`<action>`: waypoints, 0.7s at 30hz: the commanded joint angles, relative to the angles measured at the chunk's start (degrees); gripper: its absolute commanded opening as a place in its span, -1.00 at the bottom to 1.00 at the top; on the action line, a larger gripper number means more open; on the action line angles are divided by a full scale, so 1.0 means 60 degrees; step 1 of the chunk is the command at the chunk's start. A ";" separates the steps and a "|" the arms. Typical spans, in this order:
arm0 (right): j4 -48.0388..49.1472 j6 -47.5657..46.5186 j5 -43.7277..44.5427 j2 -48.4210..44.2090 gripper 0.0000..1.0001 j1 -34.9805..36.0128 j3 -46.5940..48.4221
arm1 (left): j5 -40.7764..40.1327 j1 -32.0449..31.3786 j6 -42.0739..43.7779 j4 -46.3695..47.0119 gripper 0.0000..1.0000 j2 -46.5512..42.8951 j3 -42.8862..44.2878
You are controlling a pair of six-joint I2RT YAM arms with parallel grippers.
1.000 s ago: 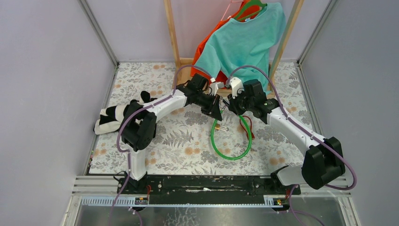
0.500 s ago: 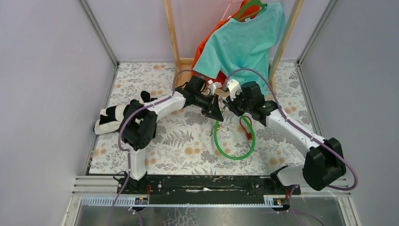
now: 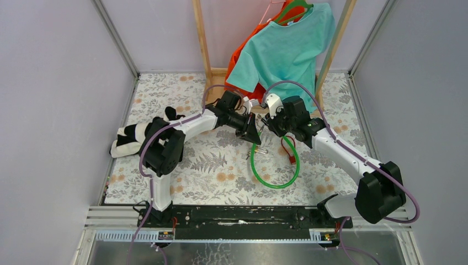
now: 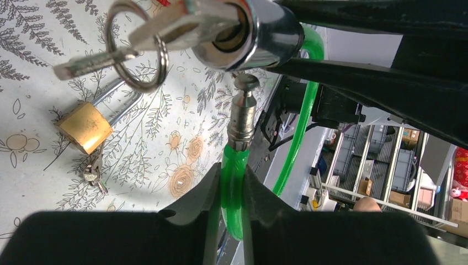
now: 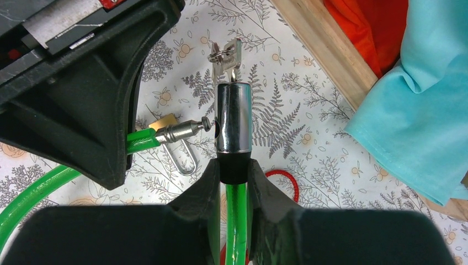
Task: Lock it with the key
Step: Lock the lock.
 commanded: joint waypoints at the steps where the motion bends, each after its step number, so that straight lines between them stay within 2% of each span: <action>1: 0.0493 0.0146 -0.0228 -0.0223 -1.00 0.0184 0.0398 | 0.0483 -0.0015 -0.0230 0.0584 -1.00 0.0010 0.0086; 21: 0.0497 -0.0125 -0.0214 -0.0212 -1.00 0.0408 0.0228 | 0.0674 -0.0001 -0.0517 0.0972 -1.00 0.0008 -0.0027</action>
